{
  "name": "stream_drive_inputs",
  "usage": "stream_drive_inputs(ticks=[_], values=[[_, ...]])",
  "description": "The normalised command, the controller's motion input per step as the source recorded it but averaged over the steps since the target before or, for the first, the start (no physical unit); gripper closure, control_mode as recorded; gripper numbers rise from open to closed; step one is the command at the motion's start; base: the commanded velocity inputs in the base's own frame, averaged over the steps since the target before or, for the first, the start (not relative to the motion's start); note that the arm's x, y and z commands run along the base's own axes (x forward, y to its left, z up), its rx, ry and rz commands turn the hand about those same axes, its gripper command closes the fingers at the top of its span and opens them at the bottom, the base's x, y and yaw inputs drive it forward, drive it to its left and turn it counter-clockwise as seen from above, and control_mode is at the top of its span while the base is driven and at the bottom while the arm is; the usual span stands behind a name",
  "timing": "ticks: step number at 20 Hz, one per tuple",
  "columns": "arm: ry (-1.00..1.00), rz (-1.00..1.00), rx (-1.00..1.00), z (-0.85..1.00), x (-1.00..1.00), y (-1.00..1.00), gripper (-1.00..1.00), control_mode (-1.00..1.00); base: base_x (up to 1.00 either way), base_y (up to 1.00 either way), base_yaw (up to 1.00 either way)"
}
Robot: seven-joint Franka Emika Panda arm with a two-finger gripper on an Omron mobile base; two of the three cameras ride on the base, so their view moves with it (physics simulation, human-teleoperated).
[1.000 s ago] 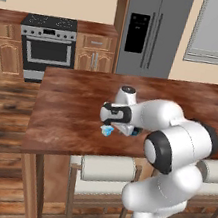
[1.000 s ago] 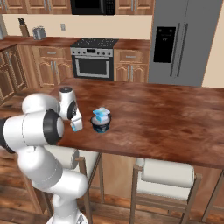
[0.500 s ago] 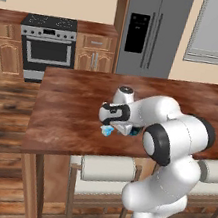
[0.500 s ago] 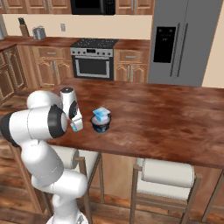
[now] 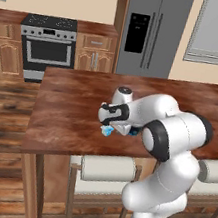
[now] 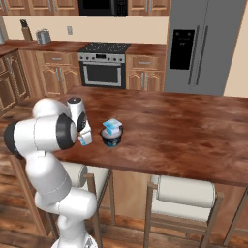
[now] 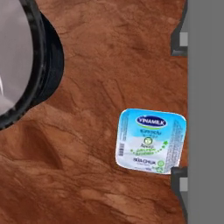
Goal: Stack the yogurt containers by placing the smaller containers on top of the larger containers.
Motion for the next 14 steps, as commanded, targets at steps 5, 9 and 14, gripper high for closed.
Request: stream_drive_inputs(ticks=[5, 9, 14], values=[[0.0, 0.0, -0.03, -0.16, 0.08, 0.0, -1.0, -1.0, 0.0, 0.0, 0.0], [0.0, 0.0, -0.04, -0.17, 0.08, 0.0, -1.0, -1.0, 0.0, 0.0, 0.0], [0.0, 0.0, -0.03, -0.12, 0.07, 0.0, -1.0, -1.0, 0.0, 0.0, 0.0]])
